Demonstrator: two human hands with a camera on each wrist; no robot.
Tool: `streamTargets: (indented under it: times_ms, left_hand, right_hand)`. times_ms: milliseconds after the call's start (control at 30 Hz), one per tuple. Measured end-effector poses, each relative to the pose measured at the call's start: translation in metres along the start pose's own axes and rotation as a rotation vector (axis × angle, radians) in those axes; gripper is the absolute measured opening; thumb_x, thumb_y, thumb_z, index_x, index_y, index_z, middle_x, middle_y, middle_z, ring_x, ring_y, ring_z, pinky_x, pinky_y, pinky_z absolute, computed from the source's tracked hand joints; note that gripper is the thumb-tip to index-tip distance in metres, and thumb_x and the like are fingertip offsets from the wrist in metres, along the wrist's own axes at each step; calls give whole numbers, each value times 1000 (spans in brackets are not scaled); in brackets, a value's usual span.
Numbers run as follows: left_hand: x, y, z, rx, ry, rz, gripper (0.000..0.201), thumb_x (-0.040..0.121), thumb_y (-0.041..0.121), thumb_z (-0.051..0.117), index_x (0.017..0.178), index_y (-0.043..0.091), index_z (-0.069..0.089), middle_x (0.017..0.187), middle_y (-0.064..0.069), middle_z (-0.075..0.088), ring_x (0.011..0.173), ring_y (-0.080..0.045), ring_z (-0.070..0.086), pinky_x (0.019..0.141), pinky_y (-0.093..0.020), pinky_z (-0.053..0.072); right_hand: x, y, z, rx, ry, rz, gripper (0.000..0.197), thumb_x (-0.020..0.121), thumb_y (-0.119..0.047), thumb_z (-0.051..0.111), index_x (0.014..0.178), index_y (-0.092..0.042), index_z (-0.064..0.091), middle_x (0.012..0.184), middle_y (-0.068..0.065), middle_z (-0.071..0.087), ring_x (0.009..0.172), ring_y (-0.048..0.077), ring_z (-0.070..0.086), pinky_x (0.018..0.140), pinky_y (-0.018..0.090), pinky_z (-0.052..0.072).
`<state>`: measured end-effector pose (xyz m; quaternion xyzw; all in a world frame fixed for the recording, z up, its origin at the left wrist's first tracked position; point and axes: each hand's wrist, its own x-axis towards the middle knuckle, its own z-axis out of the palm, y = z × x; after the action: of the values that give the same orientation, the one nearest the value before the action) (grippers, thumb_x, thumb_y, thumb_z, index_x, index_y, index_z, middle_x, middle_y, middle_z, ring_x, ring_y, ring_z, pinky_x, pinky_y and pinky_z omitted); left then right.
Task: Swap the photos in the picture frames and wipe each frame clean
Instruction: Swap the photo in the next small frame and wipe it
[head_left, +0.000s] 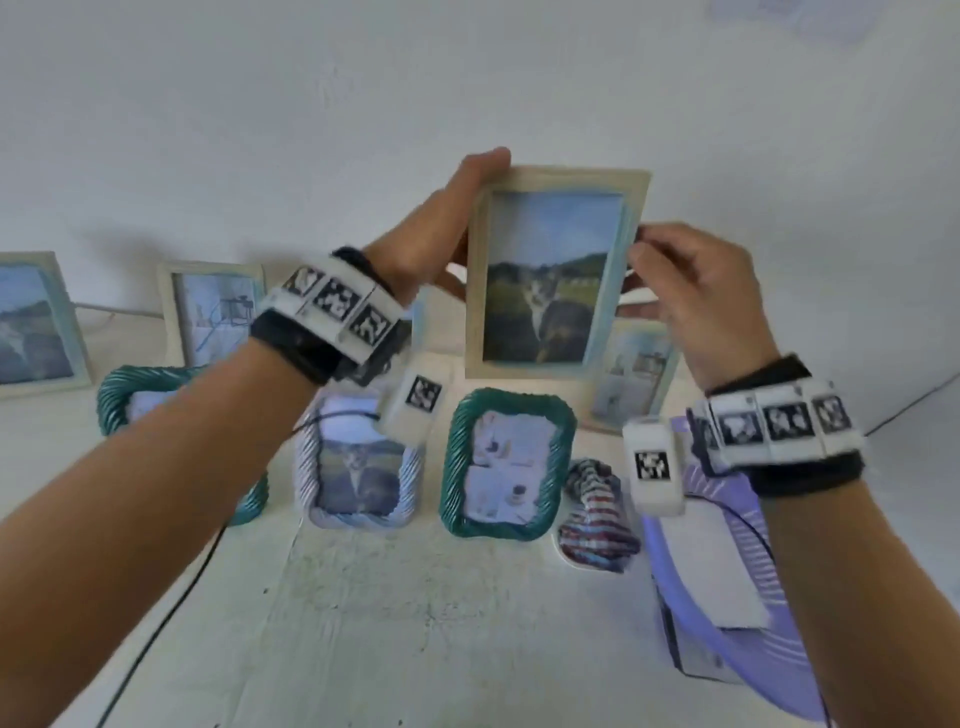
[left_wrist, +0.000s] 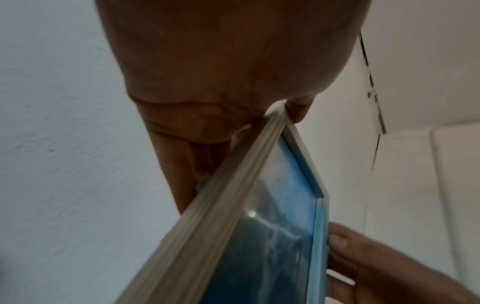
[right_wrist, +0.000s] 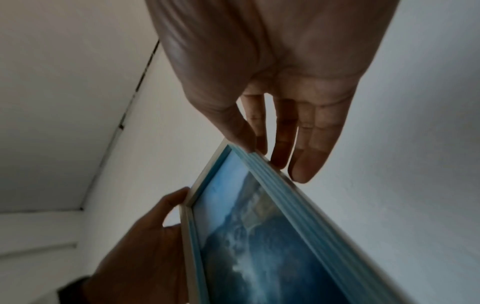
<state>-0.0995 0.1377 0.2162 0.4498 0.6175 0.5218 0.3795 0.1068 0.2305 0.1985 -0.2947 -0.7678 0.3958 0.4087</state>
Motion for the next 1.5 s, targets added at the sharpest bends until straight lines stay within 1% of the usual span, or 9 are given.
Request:
streamTargets:
  times_ms: [167,400,533,867,1000,1133,1267,1400,1500]
  left_hand:
    - [81,-5,3,88,15,-105,55,96,58,27,100,16,61,88,-8,68,77,-23,66,70,-33,51]
    - [145,-84,12,82,-110,-443,48,93,53,30,91,14,57,86,-10,59,75,-27,59,70,-33,49]
    - [160,-115,13,111,-143,-536,50,93,54,31,95,12,57,89,-12,59,76,-28,60,74,-35,51]
    - [166,-157,20,91,-155,-660,49,93,51,31,95,10,57,85,-12,59,75,-26,58,71,-32,48]
    - [166,-165,23,59,-114,-649,48,96,50,30,93,8,54,83,-13,55,71,-26,56,70,-30,45]
    - [167,-163,17,101,-156,-618,54,97,53,29,117,10,54,108,-18,60,87,-27,60,84,-37,48]
    - [168,-141,6,268,-176,-539,61,97,59,35,143,19,34,129,-13,54,105,-28,60,96,-40,45]
    - [164,-101,-24,389,-192,-399,54,97,49,46,137,12,43,125,-11,60,98,-22,67,90,-36,52]
    - [147,-71,-54,463,-156,-265,37,98,38,51,127,15,55,113,-5,68,96,-18,70,86,-32,54]
  right_hand:
    - [74,42,0,-142,-74,68,21,95,-15,52,114,-17,60,91,10,69,74,23,70,67,35,59]
    - [94,131,18,-176,-300,304,27,94,-14,48,115,-10,65,90,15,72,81,26,71,77,35,58]
    - [96,161,30,-116,-374,384,24,91,-7,48,88,-20,69,84,19,70,78,35,69,80,42,57]
    - [95,199,51,-241,-499,500,29,97,-15,46,109,7,60,98,22,69,86,27,71,84,47,56]
    - [92,203,53,-232,-511,521,37,99,-19,46,131,-4,52,107,15,67,88,21,70,84,37,58]
    - [92,202,52,-203,-500,546,38,99,-18,47,134,-3,49,110,16,65,90,23,70,81,32,58]
    - [94,199,46,-261,-459,575,48,97,-19,50,141,-4,41,105,14,66,91,25,69,88,38,56]
    - [104,165,29,-625,-440,362,47,96,-28,47,140,-11,45,124,12,60,111,28,58,100,41,45]
    - [117,122,33,-734,-342,159,31,95,-27,45,118,-14,60,109,8,64,98,25,58,86,32,46]
